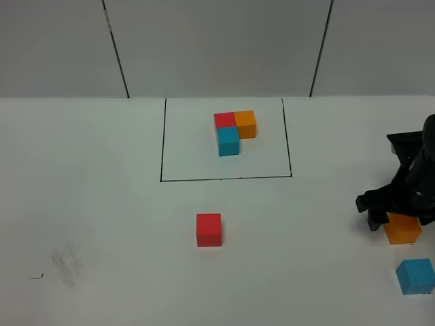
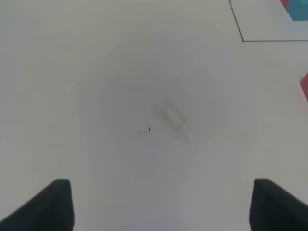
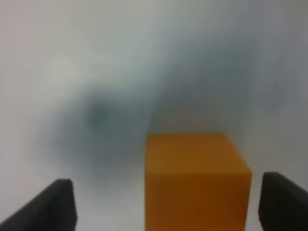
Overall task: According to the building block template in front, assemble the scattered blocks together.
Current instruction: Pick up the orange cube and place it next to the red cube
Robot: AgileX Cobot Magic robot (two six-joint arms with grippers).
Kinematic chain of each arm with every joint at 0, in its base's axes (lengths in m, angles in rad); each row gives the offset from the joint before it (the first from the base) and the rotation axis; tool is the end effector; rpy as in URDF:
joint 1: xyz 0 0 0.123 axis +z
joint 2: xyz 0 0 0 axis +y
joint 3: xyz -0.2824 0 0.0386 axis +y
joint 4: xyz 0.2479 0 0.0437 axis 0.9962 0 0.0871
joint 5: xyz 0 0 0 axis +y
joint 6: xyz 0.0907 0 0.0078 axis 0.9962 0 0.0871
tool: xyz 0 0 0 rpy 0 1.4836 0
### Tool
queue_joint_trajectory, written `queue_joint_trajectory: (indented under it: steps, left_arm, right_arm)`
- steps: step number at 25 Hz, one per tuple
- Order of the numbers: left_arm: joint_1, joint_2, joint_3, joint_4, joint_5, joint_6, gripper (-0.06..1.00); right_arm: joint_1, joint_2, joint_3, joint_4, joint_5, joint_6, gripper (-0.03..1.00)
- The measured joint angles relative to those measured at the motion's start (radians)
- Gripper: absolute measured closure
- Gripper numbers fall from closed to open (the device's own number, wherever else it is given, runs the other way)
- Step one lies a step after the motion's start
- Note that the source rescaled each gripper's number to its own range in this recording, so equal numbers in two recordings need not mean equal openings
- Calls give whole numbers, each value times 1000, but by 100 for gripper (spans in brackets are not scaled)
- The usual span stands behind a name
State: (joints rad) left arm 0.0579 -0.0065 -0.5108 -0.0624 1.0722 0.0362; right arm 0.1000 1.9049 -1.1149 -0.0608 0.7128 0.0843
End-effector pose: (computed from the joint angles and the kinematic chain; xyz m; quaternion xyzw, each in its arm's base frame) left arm -0.0074 -0.0054 0.2793 -0.0076 0.8513 -0.0065 0.5246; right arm 0.3472 0.0312 0.1419 -0.0292 0.9963 -0.0144 0.0791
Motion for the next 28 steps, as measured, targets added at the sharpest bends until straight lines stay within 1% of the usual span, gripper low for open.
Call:
queue_joint_trajectory:
  steps: [4, 10, 18, 28]
  left_arm:
    - [0, 0, 0, 0, 0, 0, 15]
    - [0, 0, 0, 0, 0, 0, 15]
    - [0, 0, 0, 0, 0, 0, 15]
    - [0, 0, 0, 0, 0, 0, 15]
  right_arm:
    - [-10, 0, 0, -31, -2, 23, 38]
    - [-41, 0, 0, -34, 1, 31, 38]
    - [-41, 11, 0, 22, 7, 4, 40]
    - [-41, 44, 33, 30, -38, -4, 41]
